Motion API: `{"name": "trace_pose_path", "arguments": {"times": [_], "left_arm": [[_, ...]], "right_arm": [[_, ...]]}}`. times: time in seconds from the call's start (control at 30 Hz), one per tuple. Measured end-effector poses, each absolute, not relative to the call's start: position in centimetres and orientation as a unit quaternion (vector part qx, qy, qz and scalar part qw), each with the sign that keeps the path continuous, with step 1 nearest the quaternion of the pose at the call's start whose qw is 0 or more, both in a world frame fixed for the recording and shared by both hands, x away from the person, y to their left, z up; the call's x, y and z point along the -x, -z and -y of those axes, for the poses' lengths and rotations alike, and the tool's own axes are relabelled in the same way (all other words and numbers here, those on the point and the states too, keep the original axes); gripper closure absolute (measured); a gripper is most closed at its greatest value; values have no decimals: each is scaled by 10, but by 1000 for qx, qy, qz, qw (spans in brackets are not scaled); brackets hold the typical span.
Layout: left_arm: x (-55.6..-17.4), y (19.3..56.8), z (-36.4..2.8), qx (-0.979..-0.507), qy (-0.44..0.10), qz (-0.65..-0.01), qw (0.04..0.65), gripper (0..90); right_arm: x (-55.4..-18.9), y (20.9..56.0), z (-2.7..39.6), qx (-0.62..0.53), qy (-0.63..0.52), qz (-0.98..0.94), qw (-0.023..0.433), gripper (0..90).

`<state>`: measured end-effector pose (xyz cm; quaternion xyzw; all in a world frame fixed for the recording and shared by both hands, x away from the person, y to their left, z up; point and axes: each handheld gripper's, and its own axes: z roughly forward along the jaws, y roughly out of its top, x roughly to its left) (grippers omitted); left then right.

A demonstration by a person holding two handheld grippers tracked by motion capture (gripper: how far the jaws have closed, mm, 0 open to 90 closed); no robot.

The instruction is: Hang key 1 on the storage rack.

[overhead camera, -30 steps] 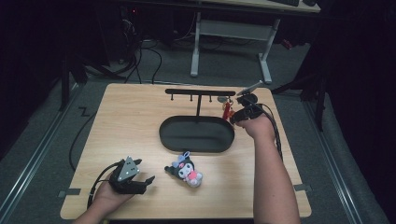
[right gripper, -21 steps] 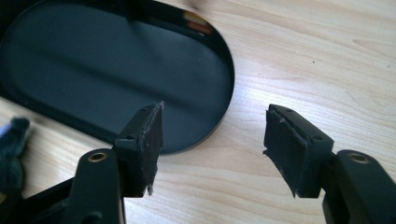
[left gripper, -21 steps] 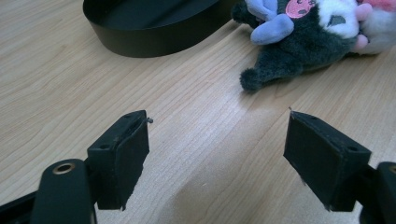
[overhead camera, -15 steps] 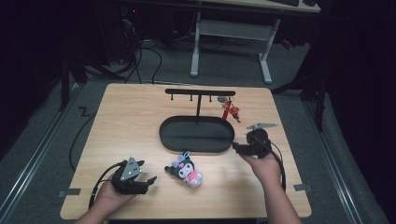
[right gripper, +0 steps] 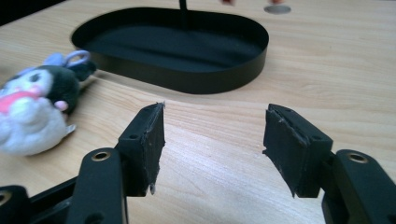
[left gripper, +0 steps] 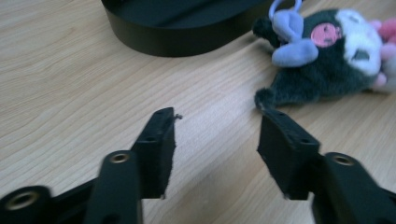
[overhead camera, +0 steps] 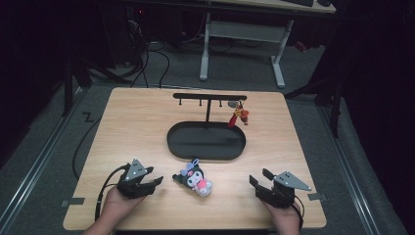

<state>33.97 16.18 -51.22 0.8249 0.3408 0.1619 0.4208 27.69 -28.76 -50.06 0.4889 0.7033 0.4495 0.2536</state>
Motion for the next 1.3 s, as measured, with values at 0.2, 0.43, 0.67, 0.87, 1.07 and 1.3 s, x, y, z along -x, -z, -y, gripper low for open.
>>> {"name": "trace_pose_path", "arguments": {"times": [0.2,0.43,0.67,0.87,1.07,1.3], "left_arm": [[-355,511,-141,-826,-166,-364,397,781],[-369,522,-112,-842,-162,-381,346,875],[-357,524,-80,-858,-144,-353,345,877],[-344,522,-32,-876,-132,-309,348,877],[-338,519,36,-892,-120,-256,353,862],[-354,512,7,-873,-149,-293,361,721]], "right_arm": [[-260,500,294,-467,-447,-716,263,391],[-259,504,297,-469,-434,-728,248,394],[-261,502,296,-472,-436,-730,231,428],[-262,502,301,-483,-443,-722,221,454],[-261,502,299,-482,-434,-727,227,448],[-260,504,303,-483,-436,-724,231,411]]}}
